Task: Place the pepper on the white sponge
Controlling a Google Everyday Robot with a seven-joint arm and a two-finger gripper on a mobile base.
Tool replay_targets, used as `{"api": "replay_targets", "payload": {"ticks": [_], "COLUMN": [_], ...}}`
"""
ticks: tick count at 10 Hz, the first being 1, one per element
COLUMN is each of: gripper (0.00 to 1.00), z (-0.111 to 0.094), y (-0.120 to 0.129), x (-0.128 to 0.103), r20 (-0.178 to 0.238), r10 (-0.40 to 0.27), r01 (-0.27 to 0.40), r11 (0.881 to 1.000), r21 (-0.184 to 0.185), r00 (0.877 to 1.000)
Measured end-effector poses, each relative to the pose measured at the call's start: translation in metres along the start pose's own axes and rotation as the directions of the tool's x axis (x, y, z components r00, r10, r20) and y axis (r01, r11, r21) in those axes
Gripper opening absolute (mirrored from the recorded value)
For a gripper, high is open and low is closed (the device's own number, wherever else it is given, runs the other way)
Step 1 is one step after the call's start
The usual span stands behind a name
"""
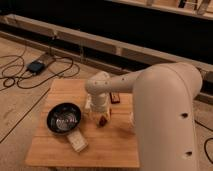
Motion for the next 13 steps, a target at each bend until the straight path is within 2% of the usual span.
{"api": "replay_targets", "payload": {"ticks": [4, 7, 8, 10, 12, 13], "gripper": [0.65, 0.65, 0.62, 0.47, 0.24, 0.16], "z": [0.017, 0.026, 0.030, 0.031, 0.029, 0.027], "y": [-0.008, -0.016, -0.019, -0.020, -0.024, -0.023], "x": [-0.015, -0.024, -0.027, -0.030, -0.033, -0.033], "r20": [0.003, 0.008, 0.009, 0.010, 0.013, 0.015], "r10": [0.018, 0.030, 0.037, 0.046, 0.058, 0.057], "r01": [-0.018, -0.030, -0.037, -0.046, -0.057, -0.056], "r11": [1.000, 0.999, 0.999, 0.999, 0.997, 0.997], "r21": [-0.022, -0.023, -0.022, -0.028, -0.043, -0.047], "r00": [1.000, 1.000, 0.999, 0.999, 0.998, 0.998]}}
